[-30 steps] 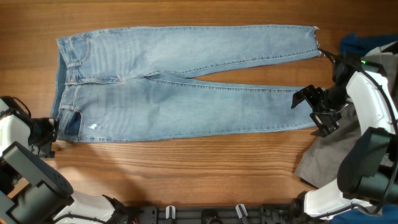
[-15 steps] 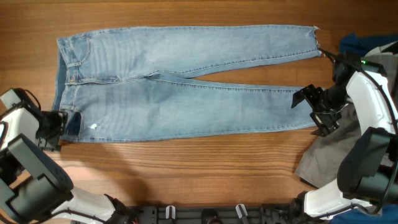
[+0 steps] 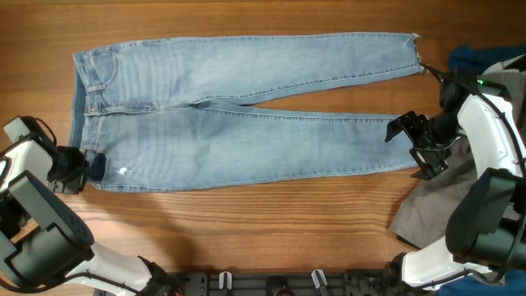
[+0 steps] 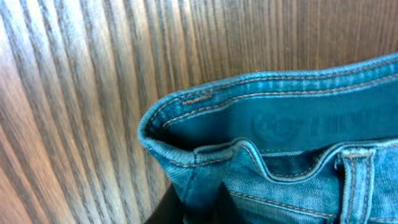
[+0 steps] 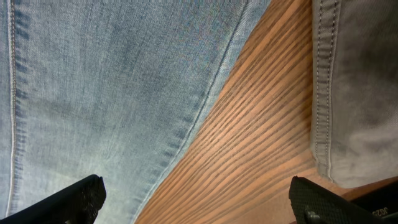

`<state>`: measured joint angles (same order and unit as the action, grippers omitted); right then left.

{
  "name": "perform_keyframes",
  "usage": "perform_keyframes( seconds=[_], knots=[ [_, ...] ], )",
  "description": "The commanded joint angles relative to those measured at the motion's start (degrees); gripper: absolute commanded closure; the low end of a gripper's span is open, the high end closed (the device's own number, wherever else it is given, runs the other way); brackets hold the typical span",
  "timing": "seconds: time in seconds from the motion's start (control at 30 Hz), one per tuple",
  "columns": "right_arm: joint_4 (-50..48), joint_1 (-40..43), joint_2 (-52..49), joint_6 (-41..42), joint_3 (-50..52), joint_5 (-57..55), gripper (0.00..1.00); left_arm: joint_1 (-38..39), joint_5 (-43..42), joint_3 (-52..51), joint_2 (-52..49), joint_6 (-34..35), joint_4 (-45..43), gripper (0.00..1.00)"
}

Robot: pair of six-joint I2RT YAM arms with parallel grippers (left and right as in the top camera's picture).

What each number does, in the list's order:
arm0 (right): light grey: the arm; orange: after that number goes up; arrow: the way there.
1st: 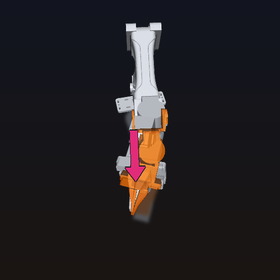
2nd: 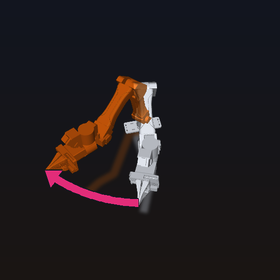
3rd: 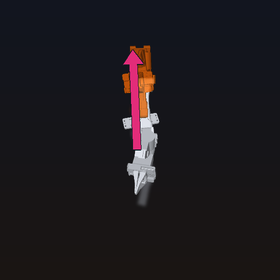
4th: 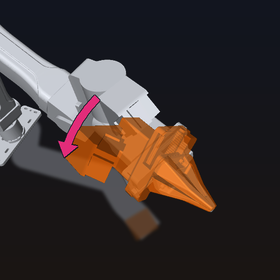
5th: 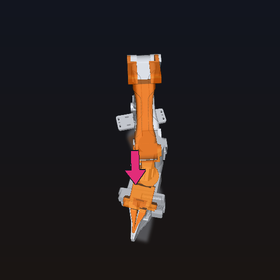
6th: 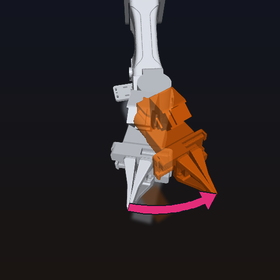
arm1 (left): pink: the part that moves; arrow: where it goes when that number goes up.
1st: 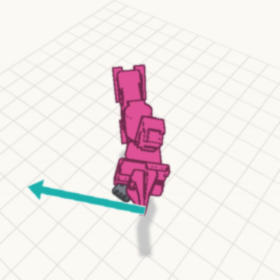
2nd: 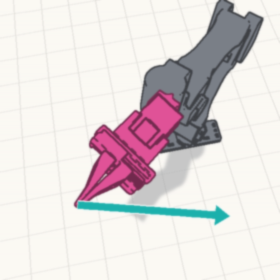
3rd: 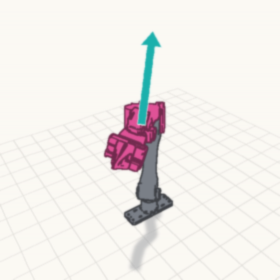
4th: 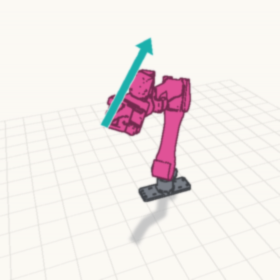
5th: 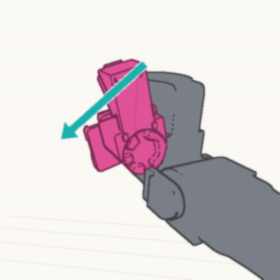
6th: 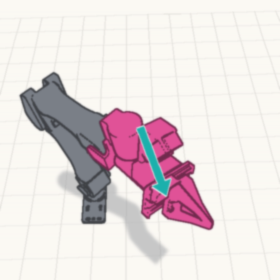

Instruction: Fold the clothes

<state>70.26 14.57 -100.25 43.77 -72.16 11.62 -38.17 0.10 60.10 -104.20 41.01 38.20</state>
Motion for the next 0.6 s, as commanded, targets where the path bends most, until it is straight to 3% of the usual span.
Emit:
perform_keyframes(
  seconds=[0.0, 0.33, 0.57],
  knots=[
    [0.72, 0.09, -0.66, 1.27, 0.28, -0.11, 0.00, -0.26, 1.95, -1.01, -2.21, -0.26, 0.79, 0.96],
    [4.72, 0.09, -0.68, 6.25, 2.97, -5.99, 0.00, -3.52, -0.70, -0.50, -1.81, -0.24, 1.88, 0.96],
    [-9.81, 0.74, -0.68, 8.63, 10.69, -6.34, 0.00, -3.80, -0.68, -0.50, -1.81, -0.26, 3.02, 0.96]
  ],
)
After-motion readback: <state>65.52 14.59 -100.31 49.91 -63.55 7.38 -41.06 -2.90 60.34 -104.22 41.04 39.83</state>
